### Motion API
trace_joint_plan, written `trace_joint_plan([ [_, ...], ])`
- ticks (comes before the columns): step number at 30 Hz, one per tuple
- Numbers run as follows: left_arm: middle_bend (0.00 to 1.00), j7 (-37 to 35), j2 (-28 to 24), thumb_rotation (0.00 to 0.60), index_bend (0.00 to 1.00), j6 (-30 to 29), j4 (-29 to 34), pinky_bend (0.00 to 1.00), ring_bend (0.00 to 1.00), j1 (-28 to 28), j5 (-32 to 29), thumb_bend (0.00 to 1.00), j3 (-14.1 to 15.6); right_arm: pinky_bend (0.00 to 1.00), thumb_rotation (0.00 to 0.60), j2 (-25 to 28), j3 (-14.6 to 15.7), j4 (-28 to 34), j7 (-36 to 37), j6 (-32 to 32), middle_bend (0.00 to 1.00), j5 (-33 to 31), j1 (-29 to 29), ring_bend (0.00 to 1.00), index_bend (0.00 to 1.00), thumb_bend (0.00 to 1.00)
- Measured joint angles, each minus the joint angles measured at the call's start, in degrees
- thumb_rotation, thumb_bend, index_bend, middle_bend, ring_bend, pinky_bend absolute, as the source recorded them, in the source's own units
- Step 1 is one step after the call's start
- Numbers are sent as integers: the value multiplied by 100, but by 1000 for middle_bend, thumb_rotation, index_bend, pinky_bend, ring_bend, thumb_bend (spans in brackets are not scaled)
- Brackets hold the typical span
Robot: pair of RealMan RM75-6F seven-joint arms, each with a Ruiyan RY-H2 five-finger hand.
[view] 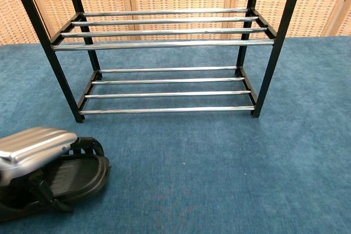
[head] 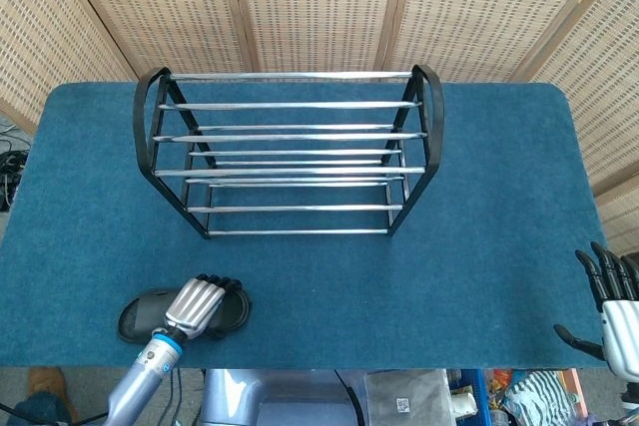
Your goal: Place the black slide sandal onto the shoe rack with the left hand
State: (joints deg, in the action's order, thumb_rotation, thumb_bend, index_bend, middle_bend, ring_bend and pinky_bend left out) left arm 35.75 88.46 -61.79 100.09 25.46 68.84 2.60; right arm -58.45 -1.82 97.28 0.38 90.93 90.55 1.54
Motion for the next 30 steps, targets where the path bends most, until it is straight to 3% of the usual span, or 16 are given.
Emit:
trace_joint_plan([
  [8, 481, -498, -617, 600, 452, 13, 175, 480, 414, 30, 560, 46, 124, 0, 600, -42, 9, 9, -118, -40, 0, -9, -13, 0, 0, 0],
  [17, 481, -864, -1432, 600, 452, 56, 242, 463, 414, 86, 1413, 46, 472, 0, 600, -110, 14, 27, -301, -113, 0, -40, -42, 0, 0, 0],
  [23, 481, -1492, -1720, 600, 466, -89, -136, 456, 414, 219, 2749, 46, 874, 0, 600, -149, 1, 47, -410, -159, 0, -99, -63, 0, 0, 0],
  [30, 481, -3146, -1815, 600, 490, -1022, -1682, 461, 415, 396, 4720, 45, 1436, 0, 600, -182, -18, 53, -500, -198, 0, -158, -80, 0, 0, 0],
])
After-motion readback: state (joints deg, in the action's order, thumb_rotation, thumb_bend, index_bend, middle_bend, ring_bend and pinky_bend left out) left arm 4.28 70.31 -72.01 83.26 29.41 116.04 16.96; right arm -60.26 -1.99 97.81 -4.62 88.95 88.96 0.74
